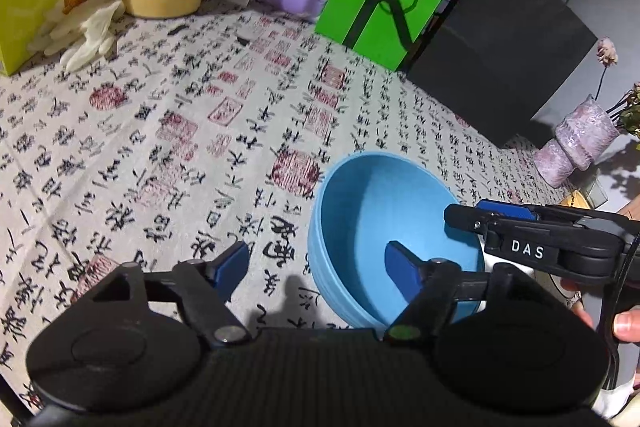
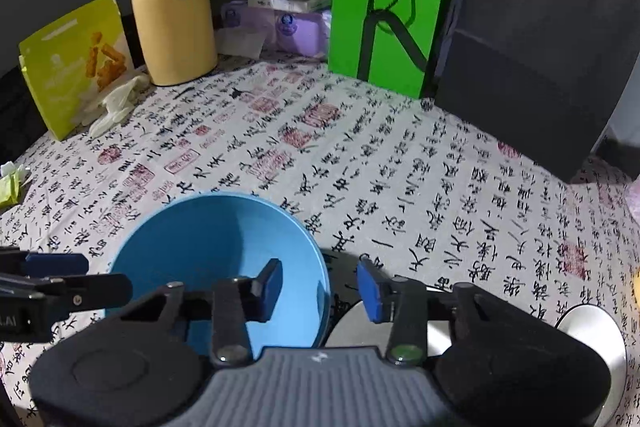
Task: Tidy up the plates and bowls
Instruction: 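Close both grippers on the blue bowl rim, then lift and carry the blue bowl toward the small white tray and yellow box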
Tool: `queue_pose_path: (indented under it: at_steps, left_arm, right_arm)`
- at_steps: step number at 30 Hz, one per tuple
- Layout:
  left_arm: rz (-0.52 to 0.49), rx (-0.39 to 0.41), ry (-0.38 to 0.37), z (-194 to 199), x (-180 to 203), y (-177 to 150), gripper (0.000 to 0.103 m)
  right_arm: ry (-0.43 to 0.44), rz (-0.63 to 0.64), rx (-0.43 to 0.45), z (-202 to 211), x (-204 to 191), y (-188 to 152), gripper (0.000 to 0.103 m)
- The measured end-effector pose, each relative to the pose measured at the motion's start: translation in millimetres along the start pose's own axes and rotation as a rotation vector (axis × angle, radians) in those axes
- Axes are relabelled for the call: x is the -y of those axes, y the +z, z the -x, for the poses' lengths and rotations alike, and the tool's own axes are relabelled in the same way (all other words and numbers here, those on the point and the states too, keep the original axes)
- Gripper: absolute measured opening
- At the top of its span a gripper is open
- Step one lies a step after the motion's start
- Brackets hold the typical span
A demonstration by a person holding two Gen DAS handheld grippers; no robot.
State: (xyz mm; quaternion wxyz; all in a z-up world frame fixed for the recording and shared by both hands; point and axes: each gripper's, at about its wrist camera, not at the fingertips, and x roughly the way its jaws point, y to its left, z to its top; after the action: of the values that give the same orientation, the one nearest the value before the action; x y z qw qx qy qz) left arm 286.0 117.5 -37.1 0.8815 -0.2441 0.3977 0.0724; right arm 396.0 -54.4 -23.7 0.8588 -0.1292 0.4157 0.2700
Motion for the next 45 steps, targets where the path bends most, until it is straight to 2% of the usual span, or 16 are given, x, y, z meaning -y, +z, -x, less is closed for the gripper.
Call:
queue_pose_path:
  at_steps: [2, 4, 6, 11, 13, 15, 26, 45]
  left_arm:
    - [0.008, -0.015, 0.002, -2, 0, 0, 0.067]
    - [0.019, -0.027, 0.003, -4, -1, 0, 0.059]
    - [0.031, -0.043, -0.005, -5, -2, 1, 0.048]
    - [0.032, -0.053, 0.002, -6, -2, 1, 0.037]
    - [0.028, -0.061, -0.003, -7, -1, 1, 0.025]
    - [0.008, -0.063, -0.014, -7, 2, 0, 0.017]
    - [-0.020, -0.039, 0.030, 1, 3, -2, 0.014]
    - [-0.009, 0.038, 0.028, 52, -2, -8, 0.014]
  right_arm:
    - [0.005, -0.014, -0.013, -4, 4, 0, 0.026]
    - [0.016, -0.023, -0.025, -6, 7, 1, 0.019]
    - [0.016, -0.024, -0.033, -8, 8, 1, 0.019]
    - [0.028, -0.009, -0.046, -9, 6, 0, 0.015]
    - [0.031, -0.006, -0.057, -12, 4, 0, 0.010]
    - [0.029, -0.010, -0.067, -14, 3, -1, 0.008]
    - [0.034, -0.025, -0.043, 1, -2, -6, 0.004]
    - [0.021, -0.001, 0.010, 42, -33, -9, 0.004]
